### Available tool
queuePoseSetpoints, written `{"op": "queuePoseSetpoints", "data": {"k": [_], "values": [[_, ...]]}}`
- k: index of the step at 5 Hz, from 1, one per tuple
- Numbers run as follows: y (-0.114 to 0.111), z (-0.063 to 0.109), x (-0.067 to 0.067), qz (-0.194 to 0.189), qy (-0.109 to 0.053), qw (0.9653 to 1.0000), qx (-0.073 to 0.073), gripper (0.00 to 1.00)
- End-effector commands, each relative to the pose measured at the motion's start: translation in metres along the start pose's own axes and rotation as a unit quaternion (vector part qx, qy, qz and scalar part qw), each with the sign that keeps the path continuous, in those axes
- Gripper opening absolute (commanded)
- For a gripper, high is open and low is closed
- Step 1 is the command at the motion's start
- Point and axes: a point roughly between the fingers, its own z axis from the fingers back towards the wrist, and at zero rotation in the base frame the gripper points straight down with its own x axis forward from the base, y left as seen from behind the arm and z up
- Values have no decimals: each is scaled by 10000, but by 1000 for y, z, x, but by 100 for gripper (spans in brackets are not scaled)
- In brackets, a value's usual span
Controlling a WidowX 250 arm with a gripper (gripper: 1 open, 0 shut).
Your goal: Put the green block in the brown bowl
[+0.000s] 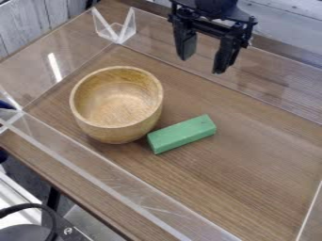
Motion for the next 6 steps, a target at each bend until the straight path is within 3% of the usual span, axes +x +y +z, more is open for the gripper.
{"op": "queuePoseSetpoints", "data": {"k": [1, 2, 3, 4, 5, 6], "values": [[0, -11, -3, -673, 131, 9976, 63, 100], [0, -32, -12, -1636, 299, 9859, 160, 100], [-3, -51, -17, -2544, 321, 9664, 204, 100], [-5, -69, -19, -3255, 337, 9447, 214, 100], [-8, -85, -16, -3582, 338, 9328, 202, 100], [-11, -98, -12, -3665, 356, 9296, 166, 100]]}}
